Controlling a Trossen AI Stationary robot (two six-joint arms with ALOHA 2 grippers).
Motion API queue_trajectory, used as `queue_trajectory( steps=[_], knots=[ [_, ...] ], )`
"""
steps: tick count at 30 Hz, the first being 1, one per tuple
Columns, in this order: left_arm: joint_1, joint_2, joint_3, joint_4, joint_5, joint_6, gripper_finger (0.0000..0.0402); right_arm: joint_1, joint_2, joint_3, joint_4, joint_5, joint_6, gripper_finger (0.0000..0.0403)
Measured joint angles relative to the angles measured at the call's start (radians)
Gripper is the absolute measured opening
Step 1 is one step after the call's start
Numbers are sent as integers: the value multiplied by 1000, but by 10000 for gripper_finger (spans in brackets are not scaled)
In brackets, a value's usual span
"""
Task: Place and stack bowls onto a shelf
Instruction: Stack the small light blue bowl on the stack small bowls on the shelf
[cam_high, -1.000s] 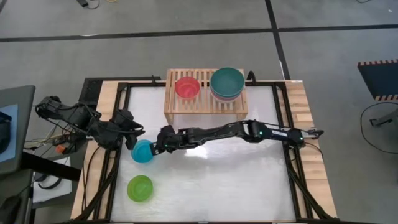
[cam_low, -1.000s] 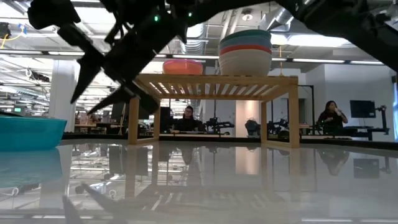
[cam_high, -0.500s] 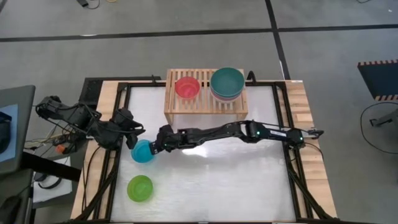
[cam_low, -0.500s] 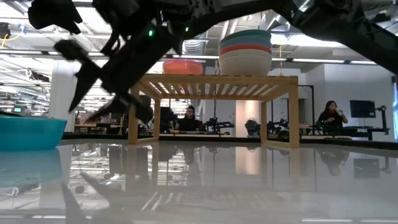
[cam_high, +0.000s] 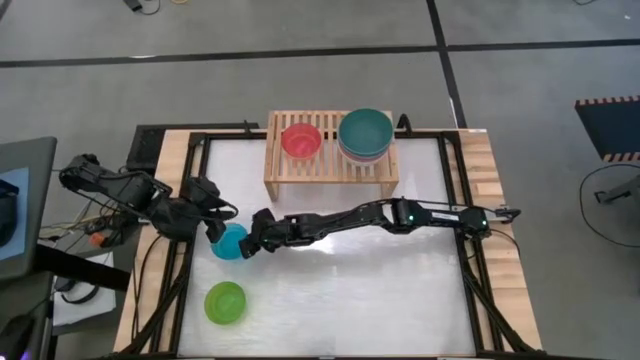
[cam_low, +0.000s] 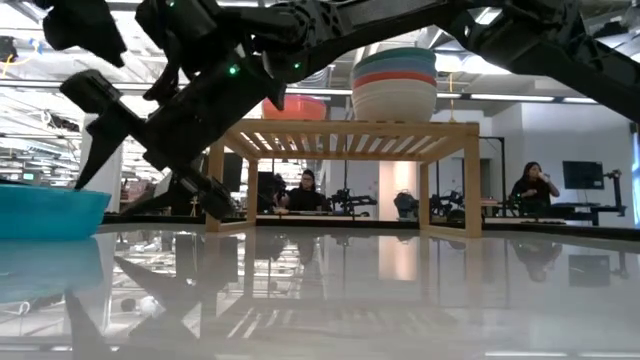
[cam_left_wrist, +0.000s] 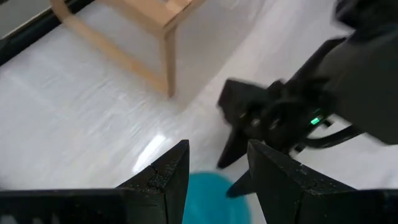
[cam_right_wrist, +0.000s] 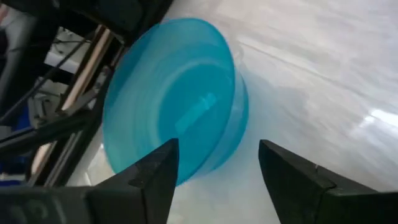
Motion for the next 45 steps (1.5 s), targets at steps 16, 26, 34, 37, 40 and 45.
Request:
queue_trajectory(
  steps=[16, 26, 34, 37, 40, 45],
  knots=[
    [0, 176, 0, -250, 134, -155, 147, -23, -10, 0, -158, 3, 8, 86],
    [0, 205, 0, -258, 164, -184, 147, 13, -106, -2, -353, -4, -2, 34],
    [0, 205, 0, -245, 161, -190, 147, 48, -269, -1, -563, 54, -124, 23],
    [0, 205, 0, -219, 140, -168, 147, 44, -340, 0, -626, 98, -147, 23],
    [0, 205, 0, -185, 115, -147, 147, 21, -410, 0, -694, 183, -181, 23],
    [0, 205, 0, -155, 64, -117, 147, -33, -514, 0, -777, 323, -318, 23]
  ],
)
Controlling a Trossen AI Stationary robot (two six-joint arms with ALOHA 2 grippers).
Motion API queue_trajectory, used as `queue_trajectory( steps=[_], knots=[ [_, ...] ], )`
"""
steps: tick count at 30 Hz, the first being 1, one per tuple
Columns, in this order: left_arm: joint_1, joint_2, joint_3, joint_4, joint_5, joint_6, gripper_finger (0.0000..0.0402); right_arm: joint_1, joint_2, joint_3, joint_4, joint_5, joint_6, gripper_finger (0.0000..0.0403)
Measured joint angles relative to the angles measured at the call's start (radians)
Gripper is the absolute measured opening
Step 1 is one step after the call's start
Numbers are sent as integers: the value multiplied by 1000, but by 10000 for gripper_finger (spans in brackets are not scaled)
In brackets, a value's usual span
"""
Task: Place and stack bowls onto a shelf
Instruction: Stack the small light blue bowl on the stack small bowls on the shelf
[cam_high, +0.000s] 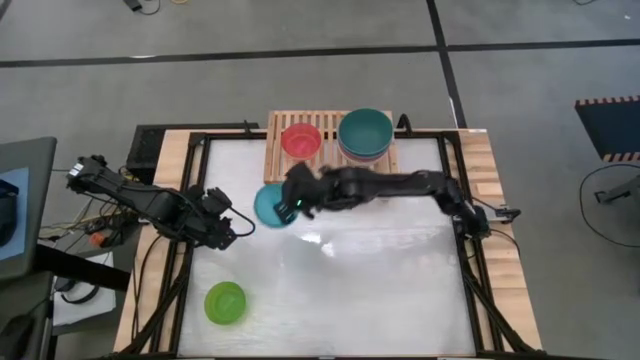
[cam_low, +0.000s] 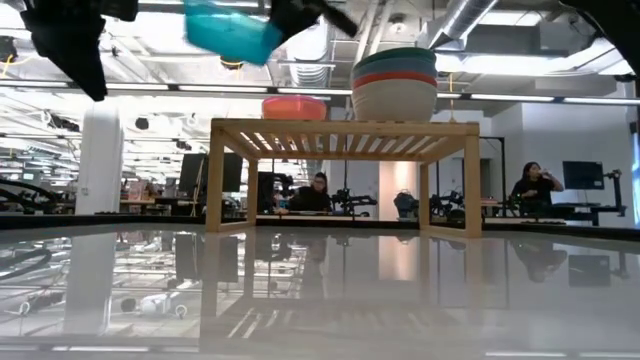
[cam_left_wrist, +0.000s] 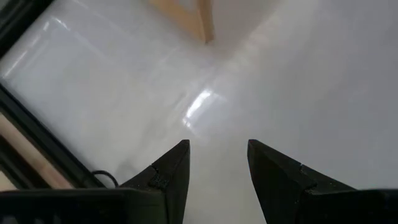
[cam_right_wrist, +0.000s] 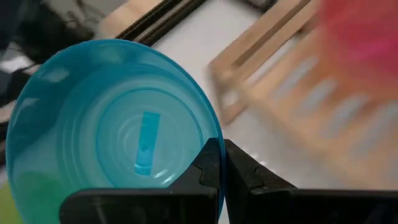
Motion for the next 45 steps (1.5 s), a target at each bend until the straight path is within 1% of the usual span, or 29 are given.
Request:
queue_trajectory(
  steps=[3, 5, 10, 13, 14, 18, 22, 26, 28, 36, 42, 45],
  knots=[
    [0, 0, 0, 6, -28, 0, 147, -55, -52, 0, 23, 50, -189, 23],
    [0, 0, 0, 14, -52, -5, 147, -92, -69, 0, 86, 80, -348, 23],
    [0, 0, 0, 49, -169, -67, 147, -198, -97, 2, 265, 71, -606, 23],
    [6, 0, 0, 80, -212, -71, 147, -279, -86, 1, 302, 19, -734, 23],
    [11, 0, 0, 91, -216, -71, 147, -307, -80, 1, 317, -15, -757, 23],
    [39, 0, 0, 100, -217, -108, 147, -399, -64, -1, 274, -145, -823, 23],
    [76, 0, 0, 107, -217, -156, 147, -463, -43, -2, 216, -222, -907, 23],
    [127, 0, 0, 127, -218, -157, 147, -512, -44, -1, 206, -344, -993, 25],
    [157, 0, 0, 131, -216, -148, 147, -530, -45, 1, 208, -387, -1022, 26],
    [262, 0, 0, 193, -210, -131, 147, -555, -43, 0, 201, -503, -1137, 27],
    [315, 0, 0, 251, -210, -98, 147, -550, -43, 0, 191, -513, -1219, 30],
    [334, 0, 0, 272, -210, -87, 147, -544, -43, 0, 192, -513, -1227, 36]
  ],
)
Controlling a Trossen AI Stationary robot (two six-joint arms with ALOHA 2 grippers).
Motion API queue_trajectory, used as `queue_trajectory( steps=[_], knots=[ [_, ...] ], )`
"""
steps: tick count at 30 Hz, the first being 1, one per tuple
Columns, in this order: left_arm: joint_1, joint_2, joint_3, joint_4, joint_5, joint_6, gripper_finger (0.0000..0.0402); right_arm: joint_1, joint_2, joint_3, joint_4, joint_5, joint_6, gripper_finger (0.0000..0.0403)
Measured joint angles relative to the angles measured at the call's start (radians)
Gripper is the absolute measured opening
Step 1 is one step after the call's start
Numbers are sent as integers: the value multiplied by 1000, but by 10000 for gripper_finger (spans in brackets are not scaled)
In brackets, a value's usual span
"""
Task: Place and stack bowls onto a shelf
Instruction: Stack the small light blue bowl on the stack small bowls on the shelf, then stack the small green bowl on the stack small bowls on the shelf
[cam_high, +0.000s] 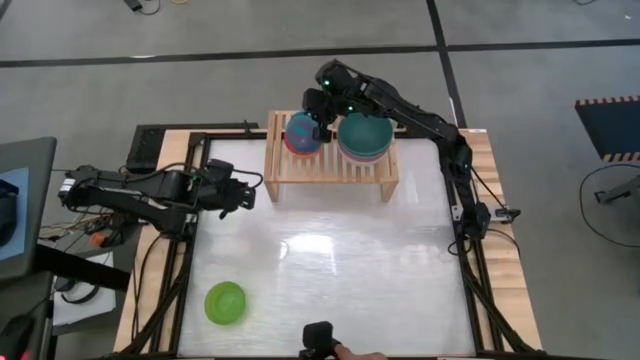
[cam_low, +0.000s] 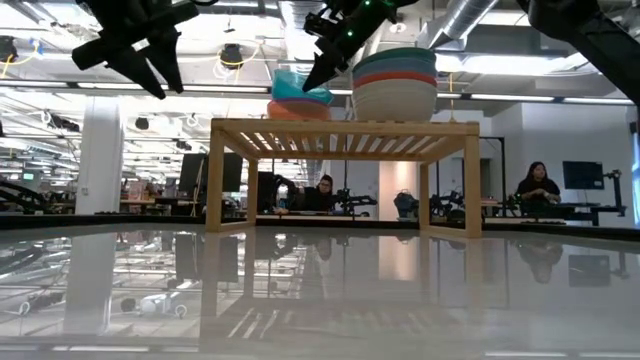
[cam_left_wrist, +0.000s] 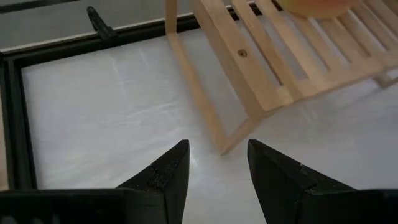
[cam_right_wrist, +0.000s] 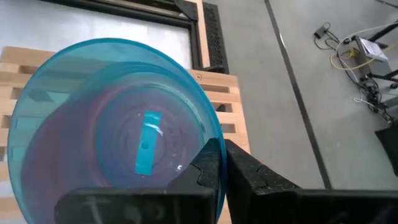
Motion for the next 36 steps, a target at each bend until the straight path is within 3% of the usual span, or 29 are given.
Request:
queue_trajectory(
  steps=[10, 17, 23, 27, 31, 36],
  knots=[
    [50, 0, 0, 76, 1, 42, 147, 0, 0, 0, -12, -2, 9, 89],
    [101, 0, 0, 205, -2, 127, 147, 1, -2, 0, 25, -2, 10, 175],
    [119, 0, 7, 330, 6, 276, 147, 1, -41, 0, 121, 7, 162, 222],
    [118, -1, 53, 223, 111, 307, 147, 0, -104, 0, 125, 13, 239, 221],
    [107, 0, 58, 97, 335, 308, 147, 2, -167, 0, 120, 14, 336, 216],
    [-16, 8, -20, 23, 532, 257, 139, 12, -237, 0, 100, 15, 454, 215]
  ],
)
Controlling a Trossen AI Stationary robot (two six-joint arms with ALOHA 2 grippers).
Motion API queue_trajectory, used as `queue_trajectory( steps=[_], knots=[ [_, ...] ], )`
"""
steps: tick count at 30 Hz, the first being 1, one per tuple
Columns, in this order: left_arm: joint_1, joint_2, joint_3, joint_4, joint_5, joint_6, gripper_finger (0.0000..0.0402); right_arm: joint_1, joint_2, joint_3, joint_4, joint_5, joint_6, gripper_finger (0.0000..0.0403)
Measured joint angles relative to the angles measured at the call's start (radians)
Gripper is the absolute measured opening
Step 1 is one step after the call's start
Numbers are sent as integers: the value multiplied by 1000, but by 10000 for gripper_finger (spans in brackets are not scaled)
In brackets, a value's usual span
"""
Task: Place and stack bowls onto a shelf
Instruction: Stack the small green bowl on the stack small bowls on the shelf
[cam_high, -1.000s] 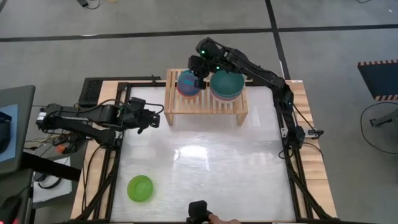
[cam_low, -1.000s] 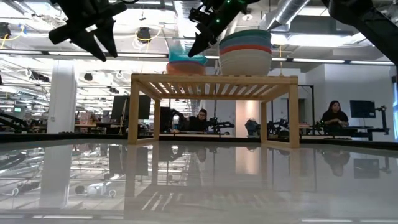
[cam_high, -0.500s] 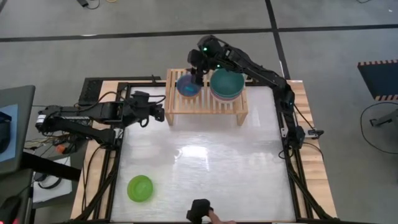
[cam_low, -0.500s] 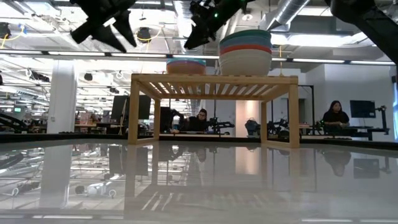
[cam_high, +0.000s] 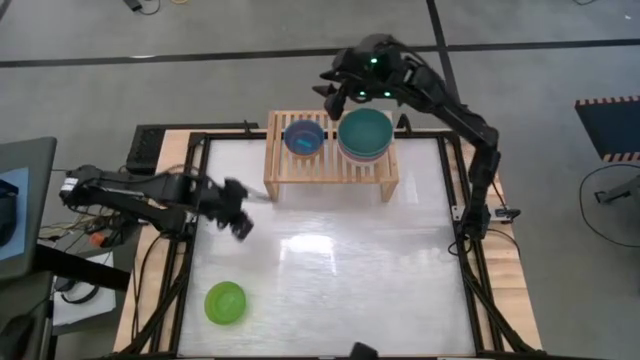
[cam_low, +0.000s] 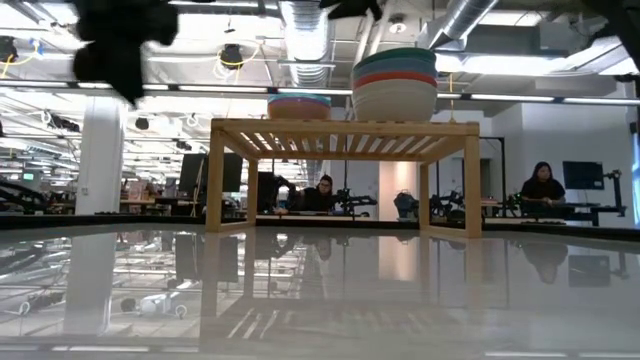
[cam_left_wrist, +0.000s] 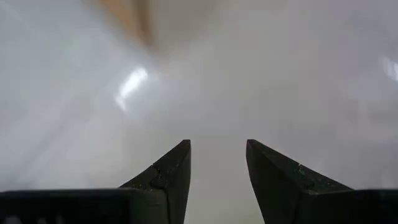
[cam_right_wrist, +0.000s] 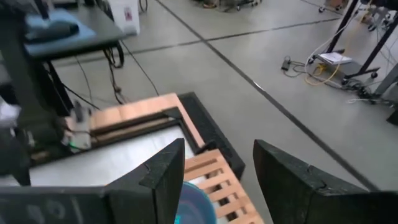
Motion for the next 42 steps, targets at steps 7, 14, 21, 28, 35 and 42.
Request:
queue_trajectory(
  steps=[7, 14, 21, 28, 35, 42],
  knots=[
    [-289, -1, -156, 76, 144, -135, 114, 55, -49, 1, -91, 63, 98, 215],
    [-501, -1, -235, 133, 143, -239, 103, 176, -26, 1, -121, 128, 181, 215],
    [-656, -1, -336, 284, 74, -281, 102, 325, 6, 1, -148, 221, 305, 215],
    [-693, -1, -375, 304, 45, -211, 102, 452, 16, 2, -226, 356, 454, 215],
    [-699, -1, -441, 442, 69, -108, 102, 549, 11, 0, -290, 459, 577, 215],
    [-699, 0, -505, 448, 110, -159, 97, 607, 12, 0, -293, 533, 637, 215]
  ],
)
